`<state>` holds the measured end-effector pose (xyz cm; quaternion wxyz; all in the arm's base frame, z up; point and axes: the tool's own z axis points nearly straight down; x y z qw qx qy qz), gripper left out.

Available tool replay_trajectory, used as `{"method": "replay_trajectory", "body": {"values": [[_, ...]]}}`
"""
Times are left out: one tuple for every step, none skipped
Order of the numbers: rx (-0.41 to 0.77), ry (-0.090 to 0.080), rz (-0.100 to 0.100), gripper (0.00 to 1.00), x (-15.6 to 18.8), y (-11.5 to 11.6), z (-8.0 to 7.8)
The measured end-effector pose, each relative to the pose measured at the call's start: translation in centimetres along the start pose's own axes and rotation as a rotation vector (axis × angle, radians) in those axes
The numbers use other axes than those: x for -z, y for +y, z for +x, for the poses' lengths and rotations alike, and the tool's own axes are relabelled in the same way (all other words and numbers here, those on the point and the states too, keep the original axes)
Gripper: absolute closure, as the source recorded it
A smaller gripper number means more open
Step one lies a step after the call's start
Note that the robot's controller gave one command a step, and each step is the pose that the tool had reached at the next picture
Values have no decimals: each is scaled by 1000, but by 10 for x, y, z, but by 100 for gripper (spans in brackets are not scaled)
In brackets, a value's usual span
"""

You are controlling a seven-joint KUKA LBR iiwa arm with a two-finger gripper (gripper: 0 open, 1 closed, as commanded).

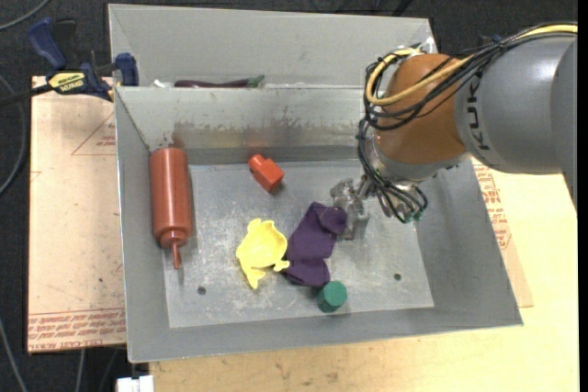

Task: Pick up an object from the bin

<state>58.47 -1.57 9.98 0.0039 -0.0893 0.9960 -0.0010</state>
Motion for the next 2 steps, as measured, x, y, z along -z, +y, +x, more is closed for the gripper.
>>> {"method": "replay_trajectory", "body": {"values": [[-24,-1,-2,100,49,-4,0],[-99,0,-1,100,106,-2,7]]}}
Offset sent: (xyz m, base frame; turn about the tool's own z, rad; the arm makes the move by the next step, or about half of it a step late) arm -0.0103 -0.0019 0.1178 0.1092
